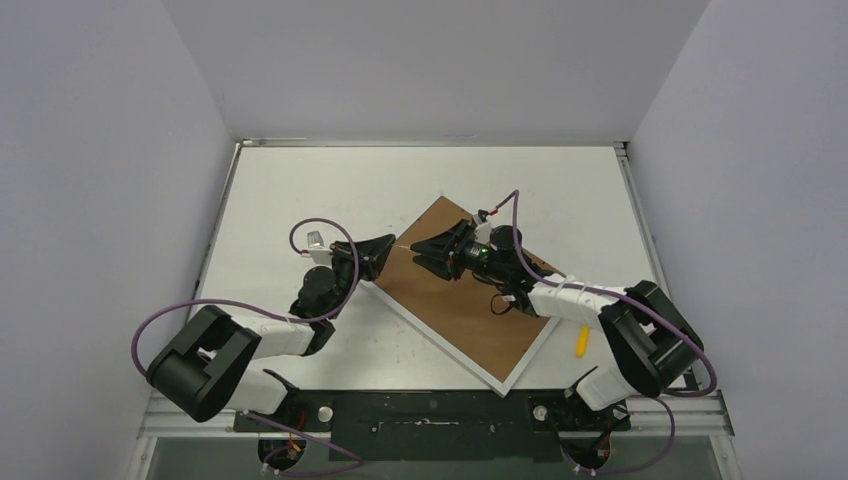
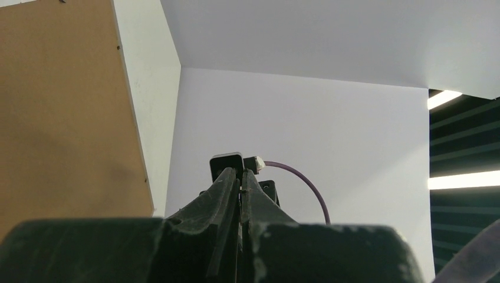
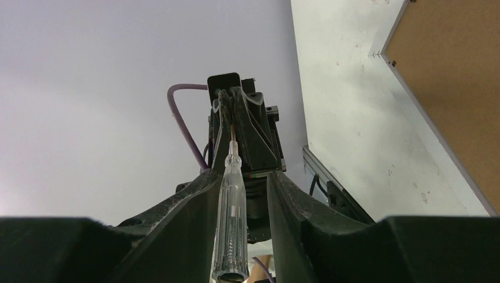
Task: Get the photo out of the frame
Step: Adjust the screwdriver, then release the photo frame item from the photo frame.
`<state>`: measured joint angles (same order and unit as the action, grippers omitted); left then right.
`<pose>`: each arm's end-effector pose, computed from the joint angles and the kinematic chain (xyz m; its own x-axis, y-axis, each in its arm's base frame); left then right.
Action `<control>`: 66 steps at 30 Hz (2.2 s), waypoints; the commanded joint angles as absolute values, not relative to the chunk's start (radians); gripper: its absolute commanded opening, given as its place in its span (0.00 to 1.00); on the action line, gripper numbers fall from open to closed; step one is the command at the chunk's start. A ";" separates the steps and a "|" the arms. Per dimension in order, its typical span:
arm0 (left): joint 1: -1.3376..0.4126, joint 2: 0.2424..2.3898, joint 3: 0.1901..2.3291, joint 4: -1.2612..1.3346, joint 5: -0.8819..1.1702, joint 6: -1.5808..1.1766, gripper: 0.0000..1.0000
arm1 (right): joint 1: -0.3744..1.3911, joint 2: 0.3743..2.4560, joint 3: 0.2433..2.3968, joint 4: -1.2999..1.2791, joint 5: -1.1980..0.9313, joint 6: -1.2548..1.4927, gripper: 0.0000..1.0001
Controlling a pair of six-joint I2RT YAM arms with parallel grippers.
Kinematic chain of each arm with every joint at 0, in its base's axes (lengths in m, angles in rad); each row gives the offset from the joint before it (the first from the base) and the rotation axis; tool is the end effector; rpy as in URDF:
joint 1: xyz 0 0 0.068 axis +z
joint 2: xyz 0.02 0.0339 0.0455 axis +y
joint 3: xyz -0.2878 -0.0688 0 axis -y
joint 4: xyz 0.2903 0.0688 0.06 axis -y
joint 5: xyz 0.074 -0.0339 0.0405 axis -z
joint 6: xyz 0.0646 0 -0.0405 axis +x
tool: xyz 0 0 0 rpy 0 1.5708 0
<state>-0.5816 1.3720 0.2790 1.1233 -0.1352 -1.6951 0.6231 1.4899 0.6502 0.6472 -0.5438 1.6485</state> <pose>0.2453 -0.1509 0.1696 -0.4316 -0.8929 0.1280 -0.0284 -0.1283 -0.9913 0.2746 0.2385 0.1996 -0.8970 0.4060 0.1749 0.2257 0.0804 0.9709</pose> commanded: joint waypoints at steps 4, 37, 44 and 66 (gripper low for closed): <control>-0.588 1.340 0.287 1.151 -0.162 -1.658 0.00 | 0.628 1.504 0.678 0.714 -0.519 1.649 0.35; -0.600 1.241 0.264 1.038 -0.217 -1.589 0.27 | 0.586 1.480 0.683 0.696 -0.520 1.601 0.05; -0.593 1.095 0.245 0.773 -0.248 -1.566 0.69 | 0.470 1.505 0.730 0.589 -0.639 1.390 0.05; -0.307 0.903 0.295 0.140 0.105 -1.132 0.57 | 0.551 1.926 1.197 -0.102 -0.894 0.442 0.05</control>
